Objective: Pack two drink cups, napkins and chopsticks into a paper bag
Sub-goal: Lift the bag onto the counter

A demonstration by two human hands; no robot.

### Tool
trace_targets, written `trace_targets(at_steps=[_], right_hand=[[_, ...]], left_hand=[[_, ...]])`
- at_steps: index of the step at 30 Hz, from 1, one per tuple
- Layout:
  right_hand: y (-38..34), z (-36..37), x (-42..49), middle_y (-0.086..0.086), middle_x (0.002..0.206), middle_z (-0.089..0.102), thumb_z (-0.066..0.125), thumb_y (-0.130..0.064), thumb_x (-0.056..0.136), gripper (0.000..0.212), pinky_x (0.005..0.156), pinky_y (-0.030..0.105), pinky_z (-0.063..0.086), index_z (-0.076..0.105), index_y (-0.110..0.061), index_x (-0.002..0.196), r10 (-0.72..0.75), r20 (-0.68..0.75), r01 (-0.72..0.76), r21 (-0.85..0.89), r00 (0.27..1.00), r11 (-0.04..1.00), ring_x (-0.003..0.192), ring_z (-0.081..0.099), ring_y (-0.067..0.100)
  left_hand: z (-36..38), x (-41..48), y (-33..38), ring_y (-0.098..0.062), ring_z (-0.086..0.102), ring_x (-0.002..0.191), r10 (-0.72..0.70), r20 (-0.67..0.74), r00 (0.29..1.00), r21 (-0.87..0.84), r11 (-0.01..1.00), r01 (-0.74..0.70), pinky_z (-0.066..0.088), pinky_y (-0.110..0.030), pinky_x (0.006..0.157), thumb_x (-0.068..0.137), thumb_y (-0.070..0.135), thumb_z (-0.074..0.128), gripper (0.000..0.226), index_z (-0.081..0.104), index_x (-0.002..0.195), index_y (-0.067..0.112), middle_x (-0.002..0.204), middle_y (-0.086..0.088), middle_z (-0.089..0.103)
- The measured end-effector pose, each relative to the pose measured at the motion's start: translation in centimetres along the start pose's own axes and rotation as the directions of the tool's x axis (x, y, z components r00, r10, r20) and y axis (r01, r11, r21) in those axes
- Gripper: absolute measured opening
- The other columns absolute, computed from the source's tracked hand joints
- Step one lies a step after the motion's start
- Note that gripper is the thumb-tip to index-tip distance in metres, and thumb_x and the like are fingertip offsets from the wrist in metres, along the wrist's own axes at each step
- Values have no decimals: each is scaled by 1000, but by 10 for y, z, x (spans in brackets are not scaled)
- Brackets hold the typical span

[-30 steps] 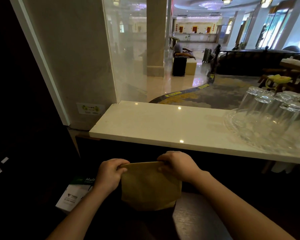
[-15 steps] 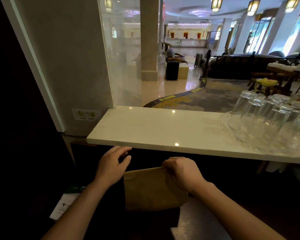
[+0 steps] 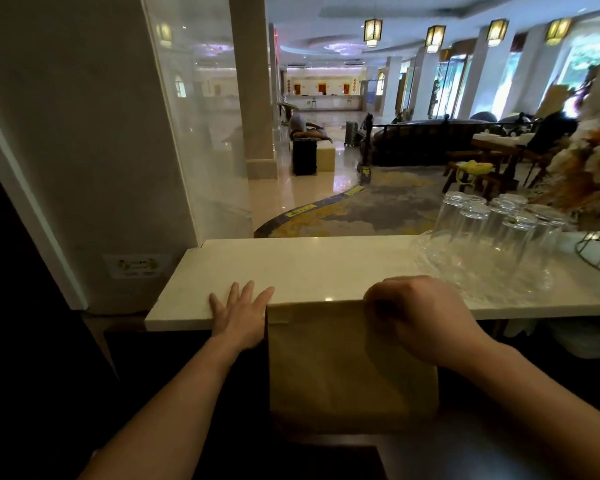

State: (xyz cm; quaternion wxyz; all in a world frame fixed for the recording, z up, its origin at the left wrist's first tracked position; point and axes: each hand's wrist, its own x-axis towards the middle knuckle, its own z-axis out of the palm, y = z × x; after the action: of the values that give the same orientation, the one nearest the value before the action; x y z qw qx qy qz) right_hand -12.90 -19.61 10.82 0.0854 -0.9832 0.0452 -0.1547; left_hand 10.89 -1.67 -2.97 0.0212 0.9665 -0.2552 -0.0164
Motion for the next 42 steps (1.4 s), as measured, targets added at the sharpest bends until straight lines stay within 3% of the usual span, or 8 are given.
trace_targets(at_steps=[3, 9, 21, 25, 31, 42], right_hand=[[-4, -32, 1, -8, 98, 75, 66, -16, 81, 26, 76, 41, 56, 72, -30, 102, 56, -35, -56, 4, 998, 998, 92, 68, 18], [0, -79, 17, -2, 106, 73, 62, -11, 86, 33, 83, 47, 56, 69, -29, 112, 131, -108, -139, -68, 985, 988, 98, 66, 23], [23, -94, 65, 2, 107, 73, 58, -3, 88, 32, 77, 43, 57, 72, -21, 110, 121, -335, -137, -24, 934, 990, 97, 66, 25], [33, -82, 86, 3, 108, 73, 55, -4, 89, 32, 74, 36, 54, 72, -21, 110, 128, -346, -135, 5, 929, 991, 97, 66, 25], [51, -64, 115, 3, 105, 73, 54, -4, 88, 31, 78, 49, 57, 72, -21, 108, 97, -315, -79, 70, 944, 994, 95, 66, 24], [68, -44, 160, 5, 109, 71, 54, -4, 92, 29, 85, 41, 57, 69, -16, 113, 62, -275, -35, 102, 959, 994, 96, 66, 19]], left_hand=[[6, -1, 5, -31, 0, 148, -28, -93, 995, 28, 999, 31, 0, -68, 111, 94, 62, 28, 67, 8, 151, 34, 163, -4, 8], [21, 9, 1, -31, 7, 148, -47, -149, 988, 50, 997, 55, -1, -67, 111, 86, 73, 2, 69, 14, 148, 45, 162, -2, 14], [18, 10, 4, -28, 13, 147, -69, -158, 985, 25, 997, 74, 5, -65, 112, 86, 74, 7, 66, 16, 146, 49, 161, 2, 18], [17, 12, 2, -28, 10, 148, -60, -128, 990, 23, 998, 63, 3, -64, 112, 84, 75, 3, 69, 12, 147, 49, 162, 3, 14], [22, 16, -1, -27, 11, 148, -62, -136, 989, 29, 997, 66, 3, -64, 112, 67, 78, -17, 88, 10, 146, 51, 162, 4, 15], [20, 18, -2, -26, 5, 148, -61, -93, 994, 16, 998, 63, 0, -62, 113, 72, 77, -10, 81, 10, 146, 51, 163, 5, 10]])
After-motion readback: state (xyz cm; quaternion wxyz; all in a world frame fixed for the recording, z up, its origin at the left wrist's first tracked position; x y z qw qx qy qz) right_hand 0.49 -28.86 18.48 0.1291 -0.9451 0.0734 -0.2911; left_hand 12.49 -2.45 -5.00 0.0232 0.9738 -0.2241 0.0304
